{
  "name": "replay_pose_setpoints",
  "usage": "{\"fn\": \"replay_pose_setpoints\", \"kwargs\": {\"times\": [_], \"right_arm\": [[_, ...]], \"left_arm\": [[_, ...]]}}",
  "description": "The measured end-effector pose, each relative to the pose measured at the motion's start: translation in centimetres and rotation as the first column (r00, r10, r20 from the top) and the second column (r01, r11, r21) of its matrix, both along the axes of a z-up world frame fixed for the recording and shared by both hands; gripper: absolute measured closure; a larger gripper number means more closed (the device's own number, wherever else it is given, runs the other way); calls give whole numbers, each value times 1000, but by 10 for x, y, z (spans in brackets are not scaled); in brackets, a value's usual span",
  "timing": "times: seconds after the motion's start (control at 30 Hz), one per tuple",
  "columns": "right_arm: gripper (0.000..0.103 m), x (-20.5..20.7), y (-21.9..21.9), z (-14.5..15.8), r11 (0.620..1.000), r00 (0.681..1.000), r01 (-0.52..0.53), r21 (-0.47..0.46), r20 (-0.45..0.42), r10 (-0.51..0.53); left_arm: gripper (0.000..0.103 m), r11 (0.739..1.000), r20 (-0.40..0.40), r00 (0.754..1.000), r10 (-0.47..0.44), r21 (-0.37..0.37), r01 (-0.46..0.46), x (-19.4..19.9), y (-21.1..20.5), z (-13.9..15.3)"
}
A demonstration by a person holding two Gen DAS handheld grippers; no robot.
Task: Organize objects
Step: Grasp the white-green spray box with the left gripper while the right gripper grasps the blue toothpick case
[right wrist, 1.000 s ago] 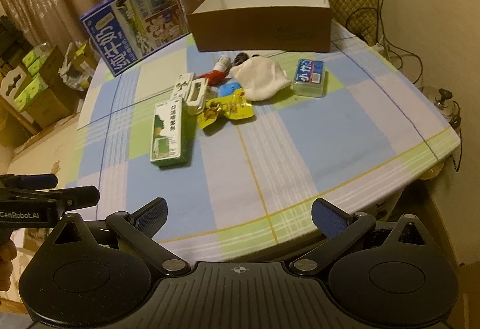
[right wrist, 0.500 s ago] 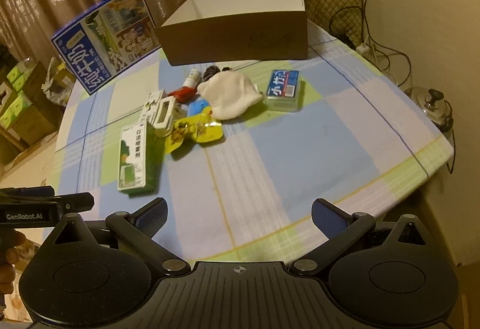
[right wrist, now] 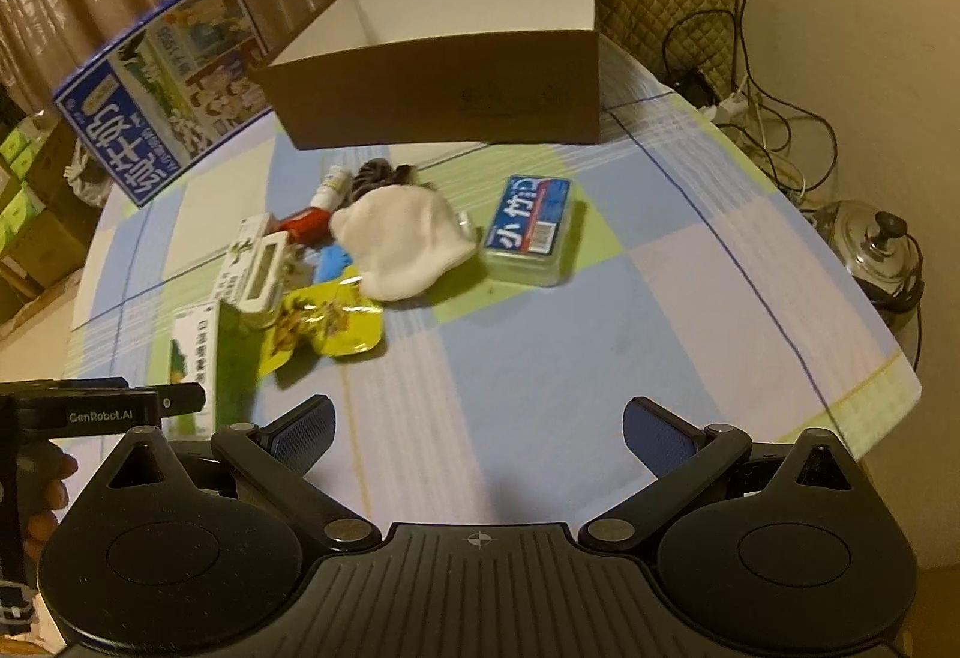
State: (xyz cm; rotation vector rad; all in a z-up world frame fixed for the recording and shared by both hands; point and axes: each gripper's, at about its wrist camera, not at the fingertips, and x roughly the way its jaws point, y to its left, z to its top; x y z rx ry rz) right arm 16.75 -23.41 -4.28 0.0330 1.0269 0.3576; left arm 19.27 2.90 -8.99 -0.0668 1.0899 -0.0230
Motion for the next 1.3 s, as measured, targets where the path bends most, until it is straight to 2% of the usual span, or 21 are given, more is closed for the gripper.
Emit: {"fn": "replay_pose_setpoints", "kwargs": {"times": [0.2,0.3,0.37,0.43,0.53,0.7,0.97,1.13,1.3], "right_arm": [[3,27,-7,-9,1000,1000,2,-9,-26,-2],[3,38,-9,-12,1000,999,-3,-11,-35,3],[3,45,-8,-14,1000,999,-9,-14,-41,8],[3,52,-8,-16,1000,999,-14,-16,-46,13],[3,62,-8,-19,1000,998,-18,-14,-55,17],[5,82,-9,-26,1000,998,-14,6,-67,14],[25,117,-3,-40,1000,998,-9,26,-68,11],[31,145,7,-50,1000,998,3,29,-71,-1],[35,170,16,-66,1000,996,16,-7,-89,-16]], "left_arm": [[17,1000,-46,999,15,16,-14,23,-4,-18],[24,999,-67,997,25,23,-23,28,-5,-25],[35,1000,-77,997,27,18,-26,31,-6,-29],[39,999,-88,995,37,9,-36,33,-5,-32],[50,999,-94,994,49,1,-49,35,-3,-34],[52,998,-82,995,57,2,-57,33,-3,-32],[52,997,-20,997,76,16,-76,32,-1,-6],[52,996,17,996,84,13,-84,46,-2,9],[52,996,30,996,84,17,-85,62,-8,14]]}}
